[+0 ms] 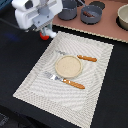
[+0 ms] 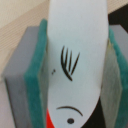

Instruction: Place the fish, sausage, and tomato into the frying pan.

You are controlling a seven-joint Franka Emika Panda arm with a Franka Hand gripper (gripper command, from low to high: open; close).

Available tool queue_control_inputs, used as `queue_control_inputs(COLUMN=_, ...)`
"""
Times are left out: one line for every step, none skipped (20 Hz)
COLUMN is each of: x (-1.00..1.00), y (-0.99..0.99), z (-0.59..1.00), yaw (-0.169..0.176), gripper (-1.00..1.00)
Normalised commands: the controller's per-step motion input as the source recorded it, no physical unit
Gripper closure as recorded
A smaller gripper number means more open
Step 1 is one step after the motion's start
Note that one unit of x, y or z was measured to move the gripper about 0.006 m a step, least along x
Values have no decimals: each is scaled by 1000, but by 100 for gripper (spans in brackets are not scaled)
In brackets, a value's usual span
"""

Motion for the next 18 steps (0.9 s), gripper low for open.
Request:
queue_control_inputs(x=823, y=829, z=1000, yaw=0, gripper=100)
queue_control_inputs(x=829, y=829, z=1000, yaw=0, gripper=100)
queue_control_inputs(x=831, y=826, z=1000, yaw=0, gripper=100)
queue_control_inputs(x=834, y=826, z=1000, yaw=0, gripper=100)
queue_control_inputs(x=834, y=823, z=1000, yaw=0, gripper=100)
queue_control_inputs(x=831, y=811, z=980, yaw=0, gripper=100)
queue_control_inputs(x=817, y=783, z=877, yaw=0, gripper=100)
queue_control_inputs(x=823, y=754, z=771, yaw=0, gripper=100)
queue_control_inputs(x=829, y=737, z=720, yaw=0, gripper=100)
queue_control_inputs(x=834, y=731, z=689, yaw=0, gripper=100)
queue_control_inputs(x=857, y=729, z=689, yaw=0, gripper=100)
queue_control_inputs(x=880, y=731, z=691, yaw=0, gripper=100)
queue_control_inputs(x=903, y=731, z=694, yaw=0, gripper=100)
queue_control_inputs(x=920, y=723, z=674, yaw=0, gripper=100)
queue_control_inputs(x=929, y=709, z=629, yaw=0, gripper=100)
queue_control_inputs(x=931, y=703, z=557, yaw=0, gripper=100)
queue_control_inputs(x=931, y=691, z=449, yaw=0, gripper=100)
queue_control_inputs(x=931, y=689, z=343, yaw=0, gripper=100)
